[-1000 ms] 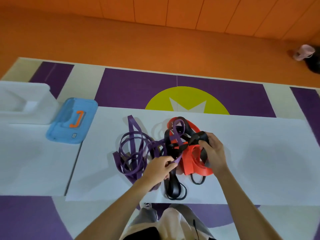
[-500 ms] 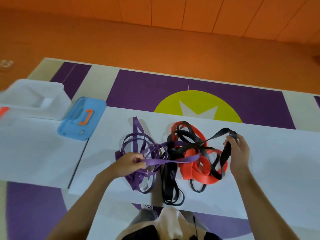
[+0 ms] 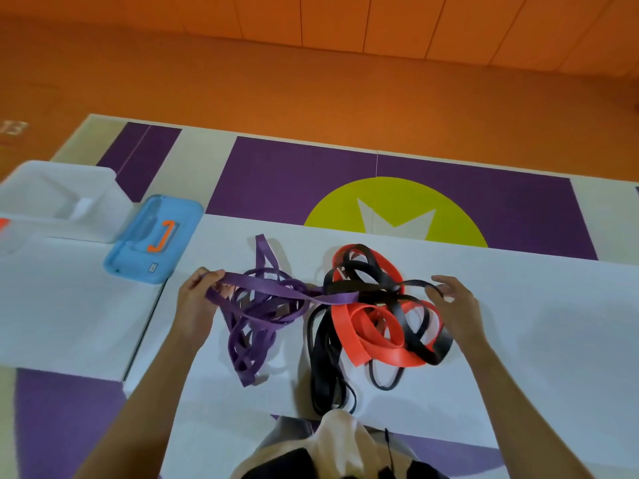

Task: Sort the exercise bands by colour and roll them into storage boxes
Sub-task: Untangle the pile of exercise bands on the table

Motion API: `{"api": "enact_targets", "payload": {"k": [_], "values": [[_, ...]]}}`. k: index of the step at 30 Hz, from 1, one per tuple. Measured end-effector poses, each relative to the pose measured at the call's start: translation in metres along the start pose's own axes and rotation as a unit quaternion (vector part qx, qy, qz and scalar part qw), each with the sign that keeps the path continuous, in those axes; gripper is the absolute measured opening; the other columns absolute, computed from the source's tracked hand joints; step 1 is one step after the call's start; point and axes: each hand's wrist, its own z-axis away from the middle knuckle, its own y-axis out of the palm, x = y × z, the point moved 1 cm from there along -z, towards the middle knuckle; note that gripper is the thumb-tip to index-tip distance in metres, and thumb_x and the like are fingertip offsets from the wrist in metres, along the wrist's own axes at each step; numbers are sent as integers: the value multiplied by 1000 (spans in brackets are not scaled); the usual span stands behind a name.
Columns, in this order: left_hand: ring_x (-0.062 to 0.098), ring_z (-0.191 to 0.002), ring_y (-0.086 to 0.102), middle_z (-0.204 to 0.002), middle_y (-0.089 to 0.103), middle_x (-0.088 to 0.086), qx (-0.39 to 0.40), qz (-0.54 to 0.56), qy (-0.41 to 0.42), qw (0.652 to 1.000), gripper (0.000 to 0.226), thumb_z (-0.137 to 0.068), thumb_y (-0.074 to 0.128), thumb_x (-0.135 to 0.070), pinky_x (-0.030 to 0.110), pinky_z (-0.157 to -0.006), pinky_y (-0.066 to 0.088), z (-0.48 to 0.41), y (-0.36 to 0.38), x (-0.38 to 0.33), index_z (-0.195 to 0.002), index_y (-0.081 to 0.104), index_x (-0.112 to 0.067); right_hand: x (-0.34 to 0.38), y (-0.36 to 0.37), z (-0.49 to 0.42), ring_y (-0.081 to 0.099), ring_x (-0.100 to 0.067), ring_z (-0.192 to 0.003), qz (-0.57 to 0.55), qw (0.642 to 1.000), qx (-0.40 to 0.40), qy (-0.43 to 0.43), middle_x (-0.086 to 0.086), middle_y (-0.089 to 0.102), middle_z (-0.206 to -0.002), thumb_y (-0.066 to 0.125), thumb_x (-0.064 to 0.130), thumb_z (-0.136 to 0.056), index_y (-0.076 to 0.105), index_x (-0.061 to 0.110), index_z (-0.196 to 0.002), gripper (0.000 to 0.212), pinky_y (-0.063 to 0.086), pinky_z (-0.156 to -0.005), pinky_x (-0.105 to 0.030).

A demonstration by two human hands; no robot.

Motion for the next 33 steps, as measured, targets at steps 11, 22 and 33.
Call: {"api": "enact_targets", "payload": {"k": [11, 22, 33], "values": [[34, -108, 64, -116, 70, 11, -79, -570, -71, 815, 24, -96, 67, -17, 40, -90, 47, -11, -2, 42, -119, 63, -17, 24, 111, 43, 53, -24, -131, 210, 932, 196, -219, 1, 56, -142, 65, 31, -97, 59, 26, -140, 44, 49, -109, -42], [32, -162, 1, -175, 5, 7, 185, -776, 107, 594, 79, -98, 61, -47, 65, -125, 1, -18, 122, 122, -164, 19, -34, -2, 132, 55, 53, -24, -118, 318, 908, 254, -104, 8, 59, -114, 67, 42, -84, 56, 30, -117, 37, 51, -90, -38], [29, -128, 56, -130, 59, 2, 198, -839, 130, 490, 86, -86, 79, -46, 55, -111, 37, -41, 122, 147, -153, 30, -25, -33, 98, 73, 49, -25, -142, 408, 901, 149, 0, 3, 56, -148, 67, 54, -90, 40, 27, -150, 72, 36, -117, -56]]}}
